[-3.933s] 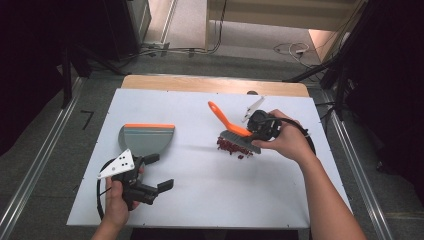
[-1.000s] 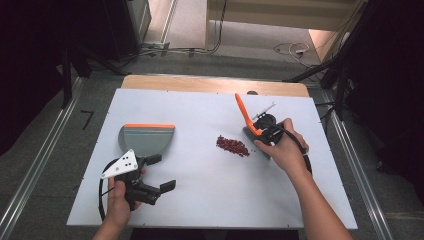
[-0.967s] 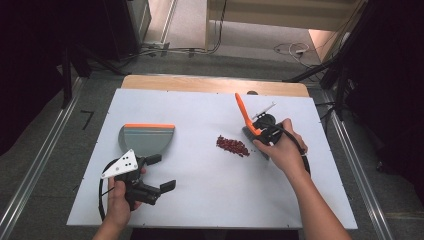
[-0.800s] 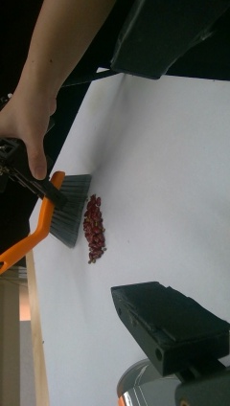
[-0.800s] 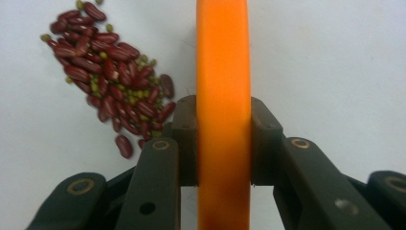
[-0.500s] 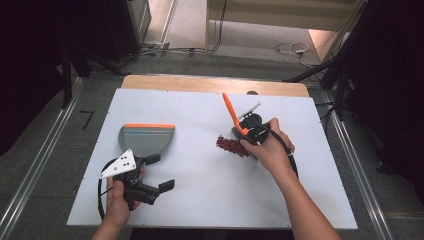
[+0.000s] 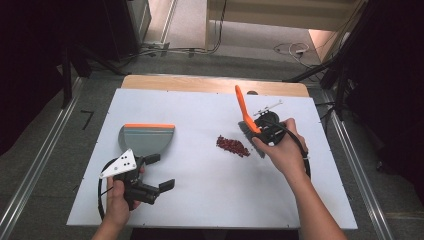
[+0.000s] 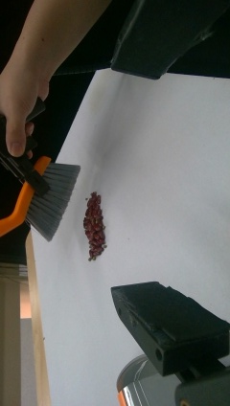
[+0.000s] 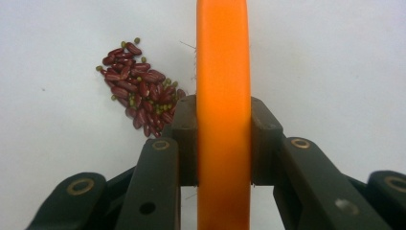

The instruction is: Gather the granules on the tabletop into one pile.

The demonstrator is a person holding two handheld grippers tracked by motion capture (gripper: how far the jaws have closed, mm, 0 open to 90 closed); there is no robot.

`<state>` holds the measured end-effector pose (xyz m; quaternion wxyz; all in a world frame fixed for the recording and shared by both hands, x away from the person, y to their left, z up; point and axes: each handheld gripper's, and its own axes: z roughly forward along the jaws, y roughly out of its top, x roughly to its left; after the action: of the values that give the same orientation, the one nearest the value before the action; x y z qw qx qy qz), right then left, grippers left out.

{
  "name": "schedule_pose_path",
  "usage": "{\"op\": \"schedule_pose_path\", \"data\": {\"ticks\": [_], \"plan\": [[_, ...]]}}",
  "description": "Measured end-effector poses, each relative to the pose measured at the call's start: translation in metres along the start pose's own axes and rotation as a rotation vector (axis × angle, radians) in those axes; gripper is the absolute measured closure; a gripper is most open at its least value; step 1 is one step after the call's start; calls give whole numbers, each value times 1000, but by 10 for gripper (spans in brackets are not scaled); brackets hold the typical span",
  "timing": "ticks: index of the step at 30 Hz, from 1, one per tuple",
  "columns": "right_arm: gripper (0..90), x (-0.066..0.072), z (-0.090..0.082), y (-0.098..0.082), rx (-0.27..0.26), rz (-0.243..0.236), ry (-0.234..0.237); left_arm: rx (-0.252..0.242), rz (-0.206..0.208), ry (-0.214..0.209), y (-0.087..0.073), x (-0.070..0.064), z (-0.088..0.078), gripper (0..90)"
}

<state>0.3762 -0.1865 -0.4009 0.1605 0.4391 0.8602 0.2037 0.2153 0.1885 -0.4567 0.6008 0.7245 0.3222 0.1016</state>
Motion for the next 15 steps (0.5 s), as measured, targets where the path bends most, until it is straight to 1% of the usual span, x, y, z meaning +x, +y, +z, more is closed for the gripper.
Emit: {"op": "schedule_pose_path", "data": {"ticks": [2,4,5,9,12,15], "plan": [[686,-3,-4,-6,-18,13,18,2,4,2,0,0,1,4],[686,-6,-7,-13,-34,5,26,2,3,2,0,0,1,5],[686,-7,-8,-15,-34,21,36,2,2,2,0,0,1,4],[686,-14,-11,-29,-47,37,57,5,6,5,-1,0,1,5],[686,-20,-14,-40,-64,51,85,5,6,6,-1,1,1,4],[686,-24,-17,-50,-87,54,119,6,5,8,-1,1,1,5]]}}
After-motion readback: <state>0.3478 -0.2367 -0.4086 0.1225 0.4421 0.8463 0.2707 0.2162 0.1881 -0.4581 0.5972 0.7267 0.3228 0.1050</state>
